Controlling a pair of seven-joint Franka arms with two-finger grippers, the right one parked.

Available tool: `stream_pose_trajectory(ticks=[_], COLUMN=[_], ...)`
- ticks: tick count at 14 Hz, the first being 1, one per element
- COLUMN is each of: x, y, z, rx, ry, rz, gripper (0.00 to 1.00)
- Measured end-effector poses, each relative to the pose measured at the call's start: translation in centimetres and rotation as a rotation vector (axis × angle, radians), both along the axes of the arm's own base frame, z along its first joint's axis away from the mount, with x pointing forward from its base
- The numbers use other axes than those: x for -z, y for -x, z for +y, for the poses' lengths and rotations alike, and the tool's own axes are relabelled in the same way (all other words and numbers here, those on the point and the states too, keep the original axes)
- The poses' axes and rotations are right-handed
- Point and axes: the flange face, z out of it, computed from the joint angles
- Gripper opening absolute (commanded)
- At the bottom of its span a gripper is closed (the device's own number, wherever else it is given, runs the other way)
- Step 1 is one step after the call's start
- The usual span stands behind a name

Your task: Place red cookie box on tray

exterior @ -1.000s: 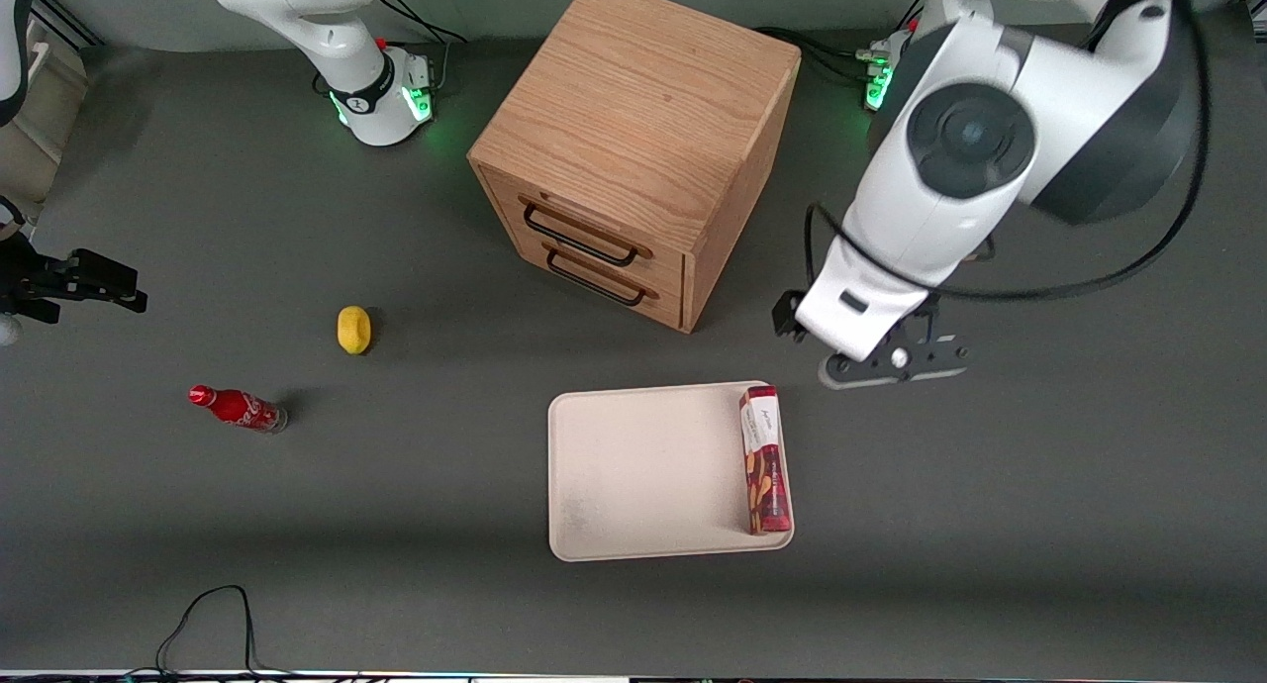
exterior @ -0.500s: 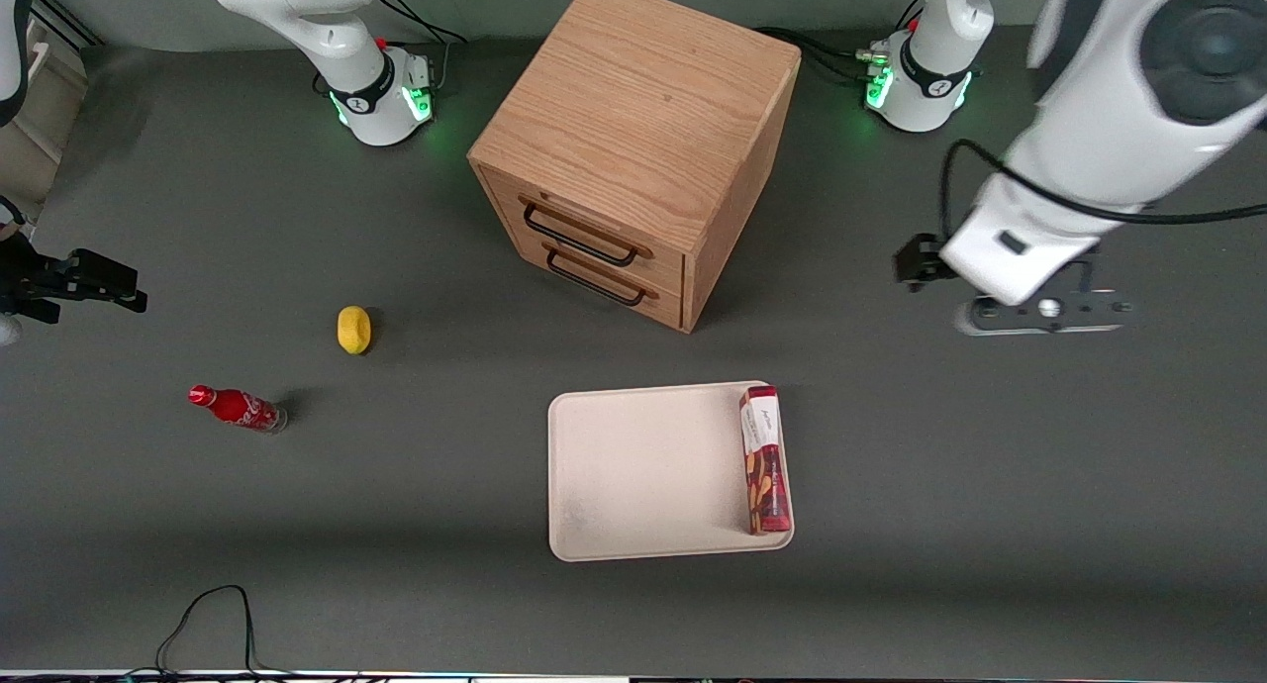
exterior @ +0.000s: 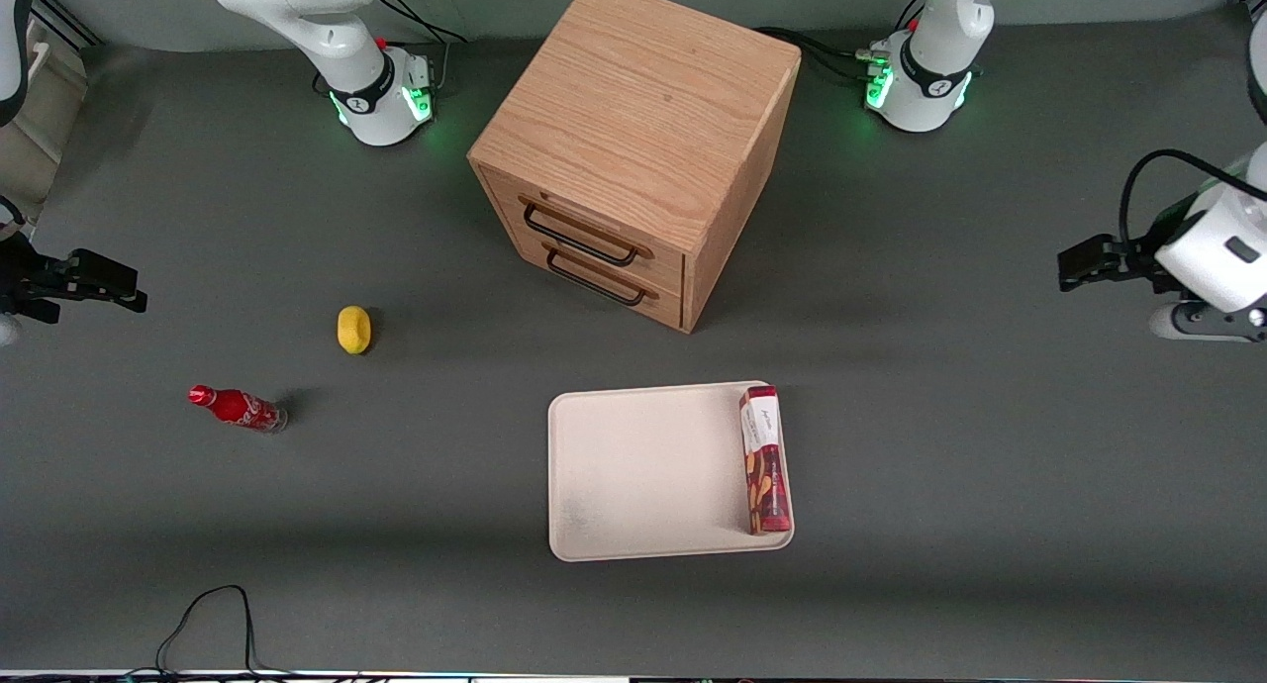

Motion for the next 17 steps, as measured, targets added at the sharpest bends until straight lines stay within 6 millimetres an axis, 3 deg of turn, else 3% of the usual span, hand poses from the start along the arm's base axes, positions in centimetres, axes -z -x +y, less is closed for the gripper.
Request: stream_pose_trajectory(ticks=[5, 17], x=[1.6, -1.4], y=[1.8, 3.1], z=[2.1, 1.1], rx=[-0.022, -0.070], ry=[0.015, 0.018], rz=[-0.077, -0.108], gripper=[1.00, 1.00])
